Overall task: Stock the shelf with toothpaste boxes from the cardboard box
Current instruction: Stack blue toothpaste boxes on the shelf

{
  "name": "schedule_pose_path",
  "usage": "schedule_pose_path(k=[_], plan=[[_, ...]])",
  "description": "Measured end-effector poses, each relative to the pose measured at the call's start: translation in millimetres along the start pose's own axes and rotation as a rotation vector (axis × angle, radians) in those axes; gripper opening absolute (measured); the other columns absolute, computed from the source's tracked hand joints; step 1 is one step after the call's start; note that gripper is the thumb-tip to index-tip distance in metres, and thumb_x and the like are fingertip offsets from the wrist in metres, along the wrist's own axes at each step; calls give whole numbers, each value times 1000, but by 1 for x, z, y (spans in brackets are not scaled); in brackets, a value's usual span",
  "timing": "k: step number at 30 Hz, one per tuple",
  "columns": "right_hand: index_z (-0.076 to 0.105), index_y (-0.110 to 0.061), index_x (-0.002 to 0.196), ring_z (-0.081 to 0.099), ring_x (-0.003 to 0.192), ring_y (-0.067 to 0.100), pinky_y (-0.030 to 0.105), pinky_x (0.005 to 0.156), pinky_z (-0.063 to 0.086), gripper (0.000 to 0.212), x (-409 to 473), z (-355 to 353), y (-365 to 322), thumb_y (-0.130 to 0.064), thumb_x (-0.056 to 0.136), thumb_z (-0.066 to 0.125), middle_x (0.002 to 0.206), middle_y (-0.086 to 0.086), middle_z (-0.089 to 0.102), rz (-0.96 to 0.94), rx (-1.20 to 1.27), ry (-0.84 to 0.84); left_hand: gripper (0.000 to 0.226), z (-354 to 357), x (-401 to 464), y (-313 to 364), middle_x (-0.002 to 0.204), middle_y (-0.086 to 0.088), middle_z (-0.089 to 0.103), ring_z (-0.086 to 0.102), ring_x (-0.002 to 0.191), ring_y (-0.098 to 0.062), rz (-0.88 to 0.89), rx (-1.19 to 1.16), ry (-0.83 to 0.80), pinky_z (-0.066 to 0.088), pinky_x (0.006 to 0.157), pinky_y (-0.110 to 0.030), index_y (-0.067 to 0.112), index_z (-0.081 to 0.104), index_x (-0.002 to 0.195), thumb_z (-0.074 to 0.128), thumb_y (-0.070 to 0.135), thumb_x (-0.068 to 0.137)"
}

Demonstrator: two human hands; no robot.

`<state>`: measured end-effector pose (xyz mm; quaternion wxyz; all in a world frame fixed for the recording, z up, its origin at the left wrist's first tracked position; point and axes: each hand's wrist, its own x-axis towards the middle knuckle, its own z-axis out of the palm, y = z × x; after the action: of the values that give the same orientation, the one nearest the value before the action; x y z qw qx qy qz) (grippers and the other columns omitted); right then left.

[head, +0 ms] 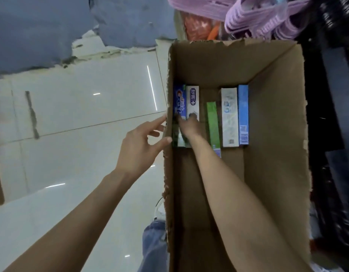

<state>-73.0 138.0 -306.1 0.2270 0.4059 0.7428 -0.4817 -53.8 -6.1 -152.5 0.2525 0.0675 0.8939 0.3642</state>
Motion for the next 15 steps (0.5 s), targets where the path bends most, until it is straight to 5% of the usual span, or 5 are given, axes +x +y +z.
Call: schedule_pose_path(k=[3, 8, 12, 15], plan=[[50, -7, 122, 60, 102, 27, 31, 77, 47, 51, -6, -12, 10, -47, 90, 55, 117, 9, 62, -3, 65, 11, 53, 1, 2, 0, 100, 23, 56, 55, 86, 3, -3, -9, -20, 43, 78, -16, 52, 39, 124, 68, 33, 84], [50, -2, 115, 54, 106, 32, 44, 85, 47, 44, -31, -32, 70, -32, 86, 65, 113, 16, 57, -2, -35, 583, 53, 2, 3, -1, 95, 30, 54, 54, 83, 9, -22, -8, -33, 40, 76, -12, 49, 44, 129, 68, 35, 83], [51, 2, 109, 50, 105, 37, 44, 83, 43, 47, -35, -30, 94, -29, 80, 71, 113, 22, 54, -95, -253, 557, 54, 3, 3, 0, 103, 17, 60, 57, 89, -2, -15, -13, -41, 42, 79, -16, 44, 45, 132, 67, 35, 83], [50, 1, 110, 43, 115, 40, 48, 87, 42, 57, -30, -20, 87, -32, 72, 76, 127, 23, 47, -108, -456, 518, 53, 4, 3, -3, 97, 23, 59, 58, 84, 7, -14, -14, -35, 40, 75, -7, 52, 42, 125, 68, 36, 82]])
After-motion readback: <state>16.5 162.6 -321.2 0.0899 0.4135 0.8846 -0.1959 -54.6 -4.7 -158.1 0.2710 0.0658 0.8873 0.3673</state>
